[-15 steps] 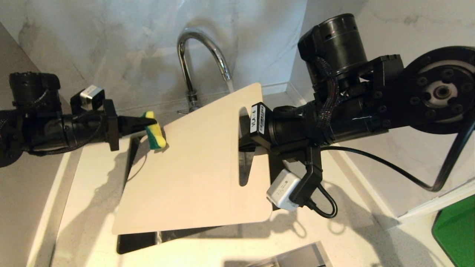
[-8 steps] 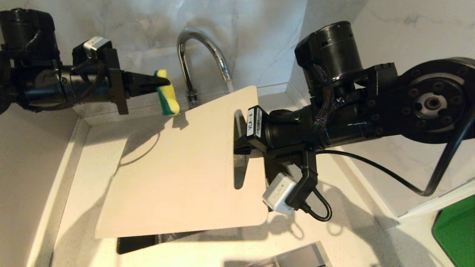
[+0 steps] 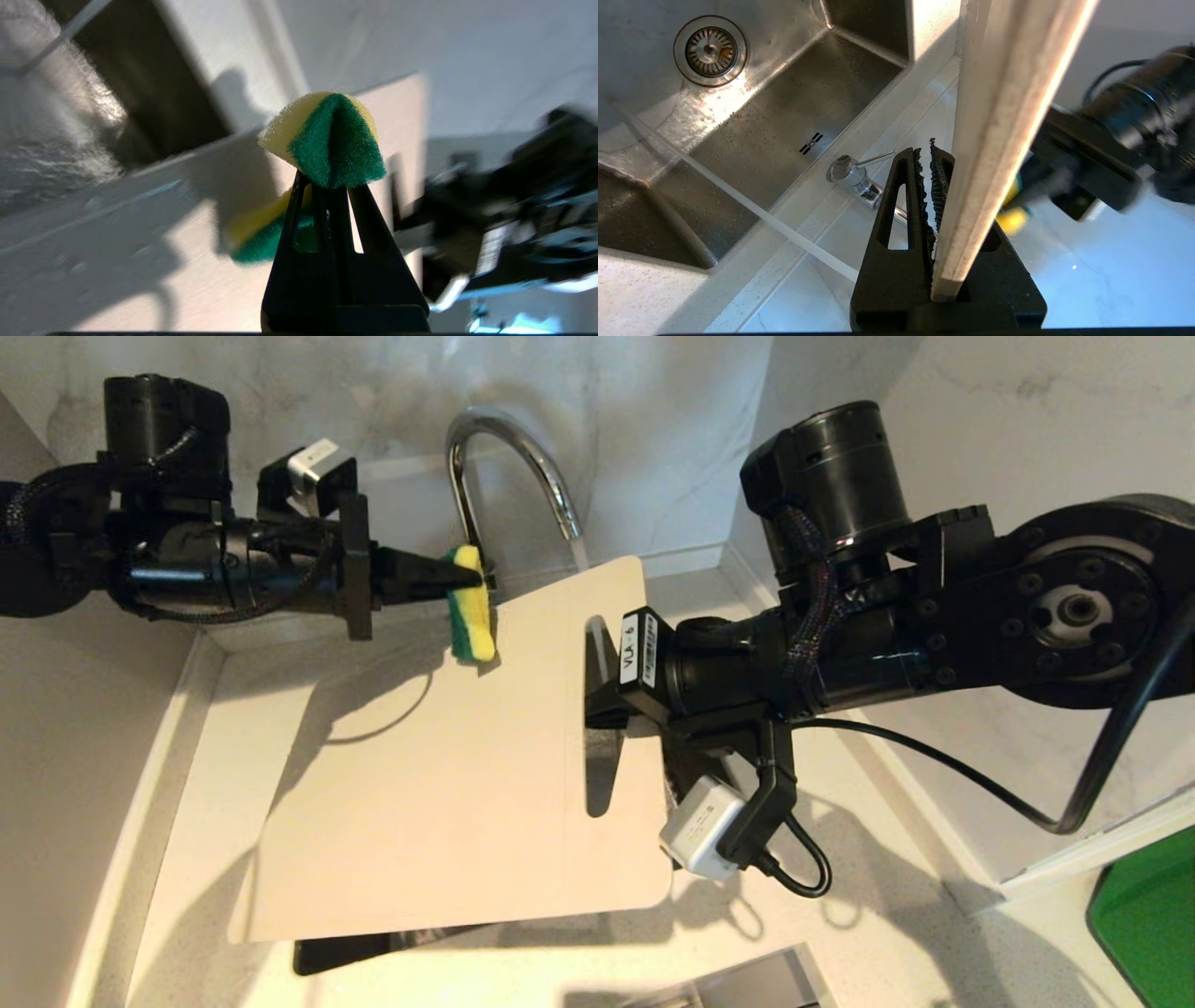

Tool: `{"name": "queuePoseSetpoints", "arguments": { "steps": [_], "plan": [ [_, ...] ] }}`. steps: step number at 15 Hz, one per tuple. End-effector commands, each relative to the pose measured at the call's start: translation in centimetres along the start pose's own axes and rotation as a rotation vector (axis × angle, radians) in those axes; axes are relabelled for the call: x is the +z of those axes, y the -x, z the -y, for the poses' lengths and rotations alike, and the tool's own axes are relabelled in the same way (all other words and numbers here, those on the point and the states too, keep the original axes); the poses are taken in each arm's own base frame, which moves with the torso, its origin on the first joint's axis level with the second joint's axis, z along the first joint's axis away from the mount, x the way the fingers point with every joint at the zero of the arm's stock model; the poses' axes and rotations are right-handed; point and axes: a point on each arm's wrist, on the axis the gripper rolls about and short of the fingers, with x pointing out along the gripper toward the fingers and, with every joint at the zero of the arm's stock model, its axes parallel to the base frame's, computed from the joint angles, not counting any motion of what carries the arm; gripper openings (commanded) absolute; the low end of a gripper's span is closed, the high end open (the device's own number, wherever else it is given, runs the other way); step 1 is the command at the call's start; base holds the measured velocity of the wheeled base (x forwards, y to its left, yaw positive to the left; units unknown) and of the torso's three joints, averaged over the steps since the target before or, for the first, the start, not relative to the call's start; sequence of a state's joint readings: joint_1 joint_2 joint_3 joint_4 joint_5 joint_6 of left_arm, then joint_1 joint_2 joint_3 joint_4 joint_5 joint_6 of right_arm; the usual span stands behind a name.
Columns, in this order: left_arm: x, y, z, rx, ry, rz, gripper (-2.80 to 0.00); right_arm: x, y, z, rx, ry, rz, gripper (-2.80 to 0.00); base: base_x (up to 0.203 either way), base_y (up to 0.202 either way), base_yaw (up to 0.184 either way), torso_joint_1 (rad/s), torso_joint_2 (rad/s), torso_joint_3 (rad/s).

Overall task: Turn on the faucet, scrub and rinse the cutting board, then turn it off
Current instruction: Scrub the cutting board underwater

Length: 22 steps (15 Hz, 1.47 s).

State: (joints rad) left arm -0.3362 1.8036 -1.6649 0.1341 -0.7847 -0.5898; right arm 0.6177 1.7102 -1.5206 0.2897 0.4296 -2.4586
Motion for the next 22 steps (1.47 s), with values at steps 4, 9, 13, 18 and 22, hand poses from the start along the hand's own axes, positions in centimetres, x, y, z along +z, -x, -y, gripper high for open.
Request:
{"name": "queuePoseSetpoints", "arguments": {
  "steps": [4, 9, 13, 18, 22],
  "plan": [
    [-0.5, -0.5, -1.7, 0.043, -0.001, -0.046, -2.8, 0.1, 0.1, 0.0, -0.002, 0.014, 0.003, -2.8, 0.0, 0.0, 0.0, 0.0, 0.0, 0.0],
    [-0.4, 1.2, -4.5, 0.115, -0.011, -0.03, -2.8, 0.0, 0.1, 0.1, -0.005, 0.014, 0.0, -2.8, 0.0, 0.0, 0.0, 0.0, 0.0, 0.0],
    [-1.1, 3.3, -7.2, 0.189, -0.008, -0.026, -2.8, 0.0, 0.1, 0.1, -0.005, 0.014, 0.0, -2.8, 0.0, 0.0, 0.0, 0.0, 0.0, 0.0],
    [-2.1, 5.6, -10.3, 0.215, 0.027, -0.037, -2.8, 0.0, 0.4, 0.3, -0.008, 0.017, -0.005, -2.8, 0.0, 0.0, 0.0, 0.0, 0.0, 0.0],
    [-2.3, 8.1, -12.7, 0.249, 0.053, -0.013, -2.8, 0.0, 0.6, 0.4, -0.013, 0.013, -0.008, -2.8, 0.0, 0.0, 0.0, 0.0, 0.0, 0.0]
  ]
}}
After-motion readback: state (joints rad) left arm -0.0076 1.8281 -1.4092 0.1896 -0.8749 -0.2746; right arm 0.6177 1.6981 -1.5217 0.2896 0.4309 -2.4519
